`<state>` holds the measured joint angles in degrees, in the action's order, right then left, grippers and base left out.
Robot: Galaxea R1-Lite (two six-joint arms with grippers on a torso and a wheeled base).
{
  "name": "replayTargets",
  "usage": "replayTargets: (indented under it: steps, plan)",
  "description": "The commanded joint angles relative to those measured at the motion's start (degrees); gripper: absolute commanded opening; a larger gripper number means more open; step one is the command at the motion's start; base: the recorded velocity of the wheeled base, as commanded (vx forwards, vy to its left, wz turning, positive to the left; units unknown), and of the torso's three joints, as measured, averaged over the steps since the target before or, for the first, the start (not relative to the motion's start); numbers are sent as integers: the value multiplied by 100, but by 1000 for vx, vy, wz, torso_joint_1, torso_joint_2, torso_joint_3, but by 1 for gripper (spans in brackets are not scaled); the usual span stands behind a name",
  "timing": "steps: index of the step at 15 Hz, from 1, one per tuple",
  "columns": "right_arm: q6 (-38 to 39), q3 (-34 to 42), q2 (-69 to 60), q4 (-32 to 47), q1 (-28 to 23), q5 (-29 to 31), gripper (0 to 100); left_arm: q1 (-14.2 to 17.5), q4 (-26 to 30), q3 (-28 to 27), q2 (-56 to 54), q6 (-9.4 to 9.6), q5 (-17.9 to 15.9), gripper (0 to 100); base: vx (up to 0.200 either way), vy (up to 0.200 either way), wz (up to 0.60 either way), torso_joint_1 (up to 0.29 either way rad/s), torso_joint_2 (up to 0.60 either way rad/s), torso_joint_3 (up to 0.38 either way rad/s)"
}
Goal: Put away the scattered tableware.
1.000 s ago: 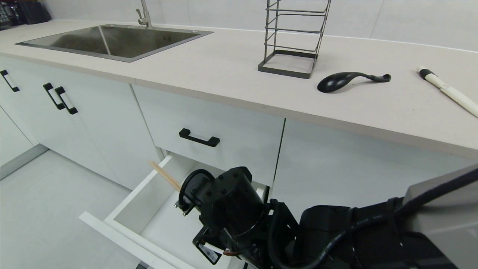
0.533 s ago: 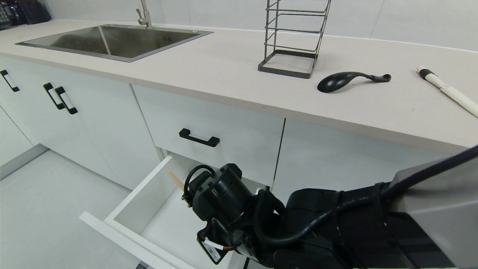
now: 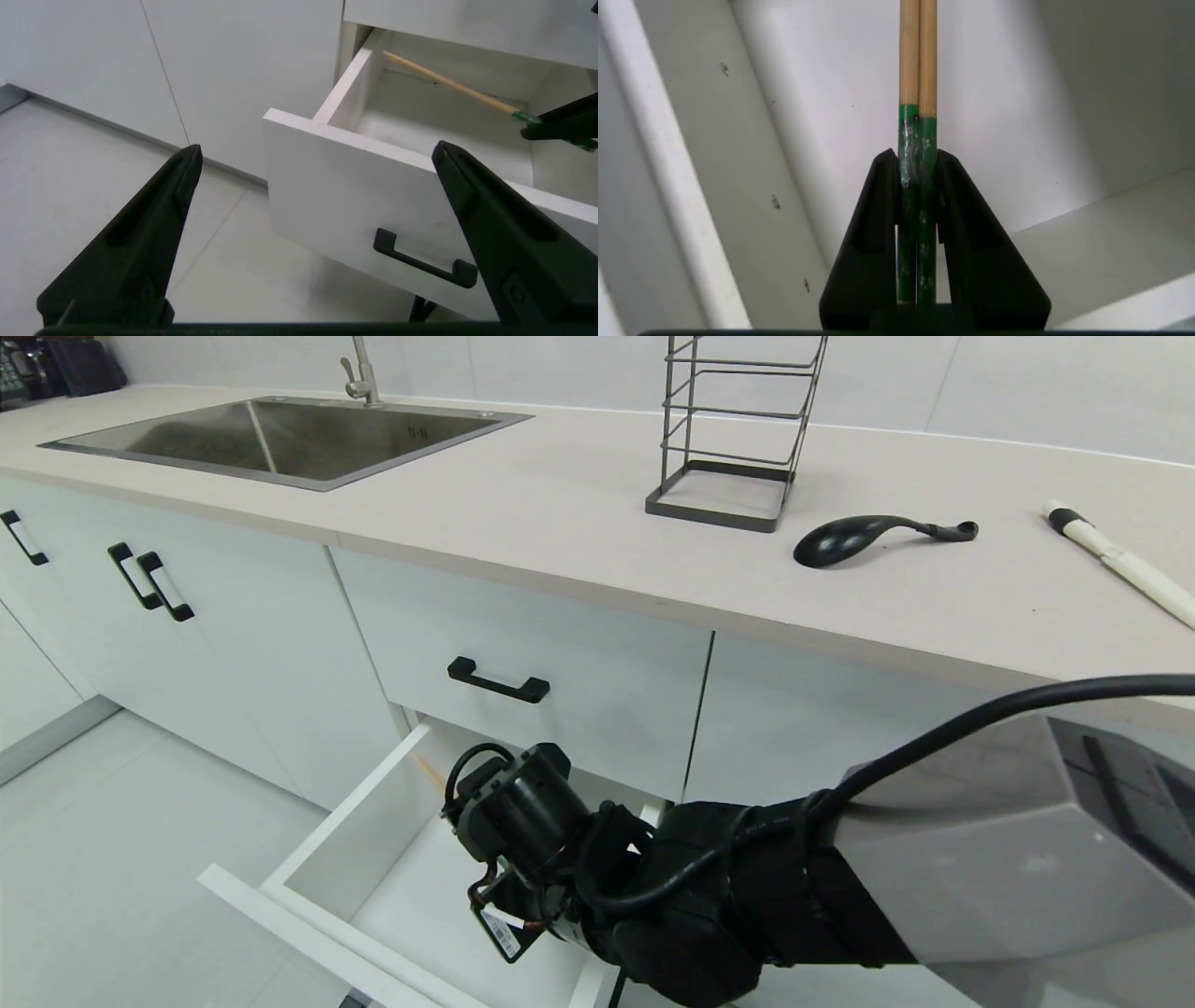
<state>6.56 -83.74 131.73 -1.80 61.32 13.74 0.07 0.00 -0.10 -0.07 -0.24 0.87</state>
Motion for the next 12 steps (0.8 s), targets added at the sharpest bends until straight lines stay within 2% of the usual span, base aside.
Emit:
replayTargets:
  steps: [1,12]
  plan:
    - [-14,-64,221,5,-59,15,0,1,0,1,7,-11,1,100,0,0,0,0,0,0]
    - [47,-661,810,49,-173,199,0,1,0,1,7,-2,1,100,0,0,0,0,0,0]
